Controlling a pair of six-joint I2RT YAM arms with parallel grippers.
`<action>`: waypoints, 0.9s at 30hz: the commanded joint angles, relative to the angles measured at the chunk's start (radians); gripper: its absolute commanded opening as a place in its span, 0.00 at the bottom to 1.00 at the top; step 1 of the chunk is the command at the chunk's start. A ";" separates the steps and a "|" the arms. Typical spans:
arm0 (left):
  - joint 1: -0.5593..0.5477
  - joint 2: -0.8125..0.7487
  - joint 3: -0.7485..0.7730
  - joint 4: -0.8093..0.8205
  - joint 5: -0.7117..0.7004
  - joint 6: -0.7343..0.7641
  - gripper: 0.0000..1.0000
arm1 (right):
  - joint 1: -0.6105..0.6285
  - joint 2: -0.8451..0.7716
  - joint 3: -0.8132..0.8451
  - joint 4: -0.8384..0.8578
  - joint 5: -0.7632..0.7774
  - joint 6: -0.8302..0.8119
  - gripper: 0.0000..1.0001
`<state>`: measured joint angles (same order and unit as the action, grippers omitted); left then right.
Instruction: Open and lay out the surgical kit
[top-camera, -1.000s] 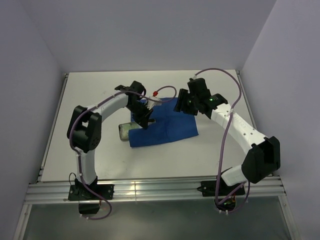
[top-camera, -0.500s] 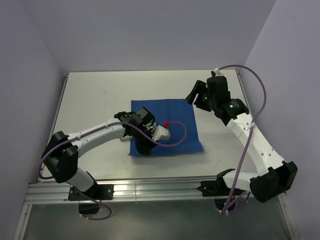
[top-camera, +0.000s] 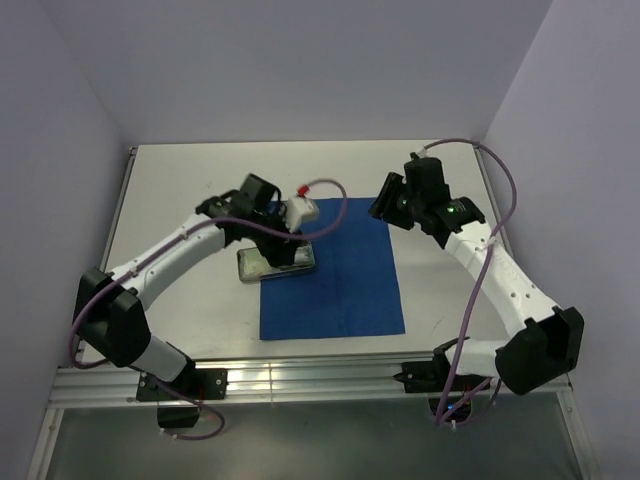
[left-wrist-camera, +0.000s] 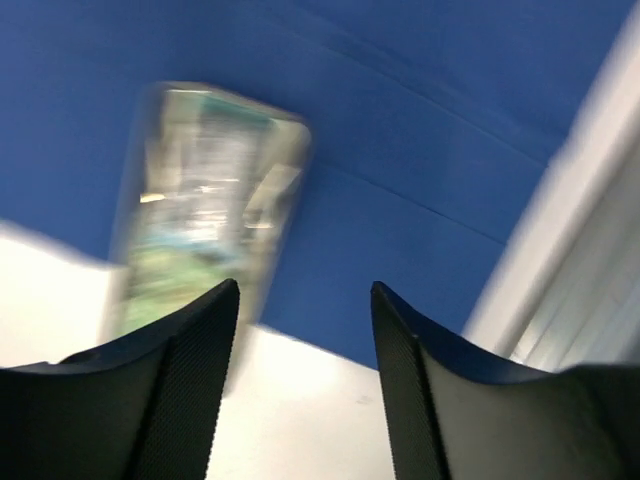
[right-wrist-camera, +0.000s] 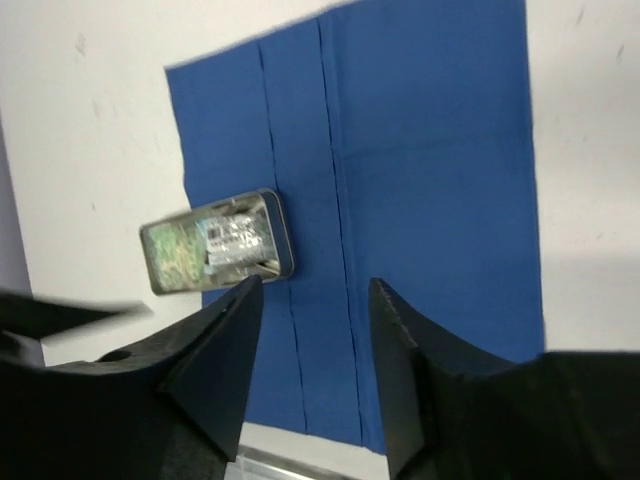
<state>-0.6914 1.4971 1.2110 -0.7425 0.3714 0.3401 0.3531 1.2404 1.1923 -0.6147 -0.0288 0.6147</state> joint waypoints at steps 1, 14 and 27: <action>0.169 0.037 0.094 0.020 -0.003 -0.071 0.59 | 0.015 0.050 -0.036 0.049 -0.069 0.032 0.53; 0.516 -0.009 -0.013 0.084 -0.046 -0.315 0.68 | 0.328 0.651 0.321 -0.056 0.069 0.059 0.47; 0.549 -0.005 -0.044 0.098 -0.022 -0.317 0.69 | 0.354 0.853 0.454 -0.060 0.033 0.053 0.40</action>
<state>-0.1524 1.5154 1.1652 -0.6701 0.3355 0.0322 0.6979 2.0666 1.5948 -0.6521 -0.0078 0.6651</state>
